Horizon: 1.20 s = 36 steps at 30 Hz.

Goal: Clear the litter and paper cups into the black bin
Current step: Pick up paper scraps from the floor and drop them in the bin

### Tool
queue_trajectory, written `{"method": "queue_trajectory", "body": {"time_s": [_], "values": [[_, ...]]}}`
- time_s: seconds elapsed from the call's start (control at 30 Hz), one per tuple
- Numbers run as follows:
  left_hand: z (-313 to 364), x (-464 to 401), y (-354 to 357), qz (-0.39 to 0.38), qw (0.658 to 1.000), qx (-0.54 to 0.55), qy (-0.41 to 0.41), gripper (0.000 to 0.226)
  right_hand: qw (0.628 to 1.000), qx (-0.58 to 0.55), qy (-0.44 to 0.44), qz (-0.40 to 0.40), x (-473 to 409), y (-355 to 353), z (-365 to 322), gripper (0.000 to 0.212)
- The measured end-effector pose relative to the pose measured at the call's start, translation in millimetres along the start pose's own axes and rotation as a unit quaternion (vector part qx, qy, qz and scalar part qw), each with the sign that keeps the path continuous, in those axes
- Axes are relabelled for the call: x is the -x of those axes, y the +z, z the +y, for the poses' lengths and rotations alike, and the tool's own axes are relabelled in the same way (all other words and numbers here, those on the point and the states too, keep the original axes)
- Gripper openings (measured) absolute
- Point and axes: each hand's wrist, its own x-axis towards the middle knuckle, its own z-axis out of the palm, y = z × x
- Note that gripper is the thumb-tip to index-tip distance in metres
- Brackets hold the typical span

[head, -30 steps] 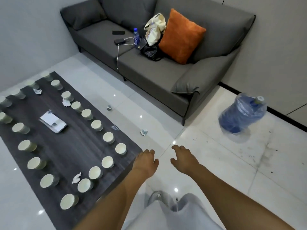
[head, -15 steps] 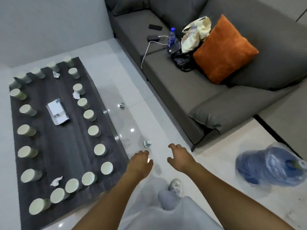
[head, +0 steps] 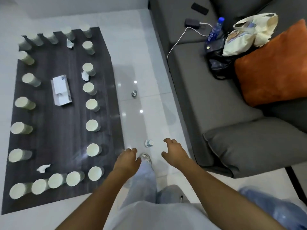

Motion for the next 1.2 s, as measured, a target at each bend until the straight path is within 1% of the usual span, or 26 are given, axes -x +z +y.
{"method": "queue_trajectory", "body": {"time_s": [0.13,0.2,0.3,0.4,0.53,0.67,0.73,0.87,0.97,1.07,1.13,1.2], "values": [[3.3,-47.4,-15.9,-0.006,1.000,0.022,-0.010,0.042,1.000,0.018,0.014,-0.016,-45.4,-10.5,7.4,0.053],[1.6,-73.2,-17.1,-0.004,0.998,0.054,-0.035,0.040,0.999,0.022,0.022,-0.028,-76.1,-10.9,13.8,0.054],[-2.9,-116.5,-7.1,-0.015,0.995,0.082,-0.062,0.036,0.999,0.023,0.022,-0.036,-127.9,-3.7,23.8,0.055],[-12.5,-164.6,20.0,-0.022,0.990,0.104,-0.094,0.034,0.999,-0.004,0.022,-0.045,-185.4,21.9,35.6,0.058],[-34.3,-247.9,84.0,-0.003,0.987,0.126,-0.097,0.040,0.998,0.004,0.002,-0.068,-279.6,85.0,67.8,0.061],[-68.7,-337.4,167.2,-0.016,0.994,0.071,-0.077,0.042,0.996,0.010,-0.022,-0.084,-373.6,173.6,111.3,0.063],[-84.5,-369.8,199.7,-0.013,0.996,0.063,-0.059,0.041,0.994,0.027,-0.047,-0.094,-409.3,214.8,129.4,0.065],[-121.0,-429.5,274.9,-0.006,0.993,0.088,-0.081,0.043,0.986,0.068,-0.081,-0.127,-481.1,308.8,167.8,0.075],[-145.1,-456.6,319.7,-0.008,0.990,0.099,-0.100,0.042,0.982,0.063,-0.110,-0.140,-520.1,363.8,185.5,0.081],[-159.1,-471.2,352.5,-0.026,0.990,0.102,-0.095,0.040,0.977,0.086,-0.158,-0.115,-542.4,398.1,197.2,0.079],[-163.6,-472.9,365.5,-0.041,0.988,0.106,-0.101,0.040,0.977,0.101,-0.173,-0.074,-547.2,411.6,202.3,0.071],[-163.3,-473.2,371.2,-0.054,0.986,0.115,-0.106,0.039,0.981,0.088,-0.167,-0.048,-547.5,418.1,204.8,0.061]]}}
